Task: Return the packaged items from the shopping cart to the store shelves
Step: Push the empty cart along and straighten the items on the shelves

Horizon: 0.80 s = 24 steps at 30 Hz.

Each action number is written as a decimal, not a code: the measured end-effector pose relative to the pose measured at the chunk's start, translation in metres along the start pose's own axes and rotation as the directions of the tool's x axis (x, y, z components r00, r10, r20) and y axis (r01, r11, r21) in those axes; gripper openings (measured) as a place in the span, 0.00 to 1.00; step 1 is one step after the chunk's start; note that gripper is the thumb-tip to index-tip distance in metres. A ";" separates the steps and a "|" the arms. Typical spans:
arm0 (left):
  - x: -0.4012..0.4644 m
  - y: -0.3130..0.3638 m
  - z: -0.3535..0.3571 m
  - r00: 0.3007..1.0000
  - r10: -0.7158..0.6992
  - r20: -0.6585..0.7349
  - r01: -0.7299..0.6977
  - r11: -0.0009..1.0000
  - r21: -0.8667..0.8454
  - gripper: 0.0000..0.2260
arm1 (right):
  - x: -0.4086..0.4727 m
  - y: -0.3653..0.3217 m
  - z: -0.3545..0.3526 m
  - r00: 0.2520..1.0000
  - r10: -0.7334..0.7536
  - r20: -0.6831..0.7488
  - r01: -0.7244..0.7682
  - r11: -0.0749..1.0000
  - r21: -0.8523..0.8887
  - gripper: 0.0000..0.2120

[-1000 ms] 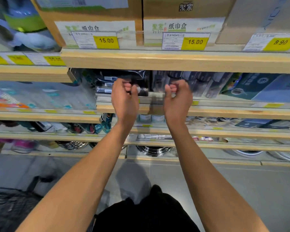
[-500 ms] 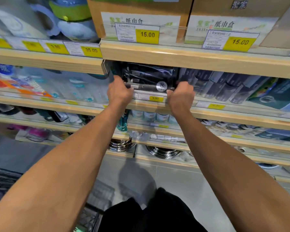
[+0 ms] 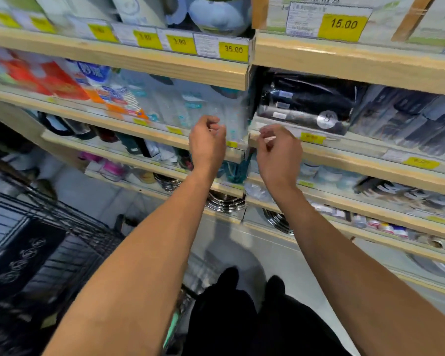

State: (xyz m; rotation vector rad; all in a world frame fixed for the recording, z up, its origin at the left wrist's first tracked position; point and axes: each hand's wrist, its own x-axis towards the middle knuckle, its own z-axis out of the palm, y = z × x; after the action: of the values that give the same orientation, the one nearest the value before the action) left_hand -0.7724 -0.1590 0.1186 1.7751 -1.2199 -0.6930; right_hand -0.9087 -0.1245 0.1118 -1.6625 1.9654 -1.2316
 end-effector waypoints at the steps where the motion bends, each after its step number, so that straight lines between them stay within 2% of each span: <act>1: 0.010 -0.013 -0.015 0.997 -0.057 -0.048 0.055 0.997 -0.046 0.12 | -0.004 -0.008 0.014 1.000 0.013 0.024 -0.012 1.000 -0.007 0.10; 4: 0.041 -0.037 -0.043 0.981 -0.165 -0.107 0.152 0.981 -0.122 0.20 | 0.005 -0.023 0.032 0.997 0.059 0.046 -0.056 0.996 -0.074 0.19; 8: 0.083 -0.052 -0.068 0.998 -0.063 0.015 0.064 0.987 -0.147 0.22 | 0.038 -0.050 0.051 0.993 0.093 0.076 -0.085 0.991 -0.103 0.27; 11: 0.105 -0.055 -0.066 0.987 0.133 0.093 -0.127 0.989 -0.073 0.21 | 0.065 -0.069 0.061 0.962 0.245 0.123 -0.247 0.969 -0.002 0.17; 14: 0.114 -0.054 -0.059 0.986 0.162 0.034 -0.158 0.981 -0.109 0.16 | 0.080 -0.075 0.067 0.930 0.330 0.163 -0.355 0.920 0.163 0.16; 18: 0.119 -0.060 -0.049 0.975 0.209 -0.076 -0.217 0.966 -0.137 0.13 | 0.083 -0.075 0.068 0.913 0.349 0.211 -0.378 0.919 0.115 0.11; 19: 0.120 -0.062 -0.046 0.971 0.223 -0.080 -0.233 0.963 -0.139 0.13 | 0.082 -0.075 0.069 0.920 0.337 0.201 -0.362 0.926 0.108 0.13; 21: 0.121 -0.060 -0.043 0.962 0.262 -0.081 -0.270 0.954 -0.132 0.10 | 0.080 -0.076 0.070 0.942 0.302 0.143 -0.314 0.947 0.064 0.08; 24: 0.126 -0.060 -0.039 0.937 0.344 -0.056 -0.347 0.936 -0.056 0.10 | 0.077 -0.069 0.070 0.966 0.252 0.065 -0.248 0.966 -0.069 0.13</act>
State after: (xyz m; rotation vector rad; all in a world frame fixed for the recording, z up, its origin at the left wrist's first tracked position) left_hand -0.6668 -0.2529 0.0883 1.4625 -1.4162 -0.4772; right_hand -0.8378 -0.2216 0.1447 -1.4101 2.1083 -1.0138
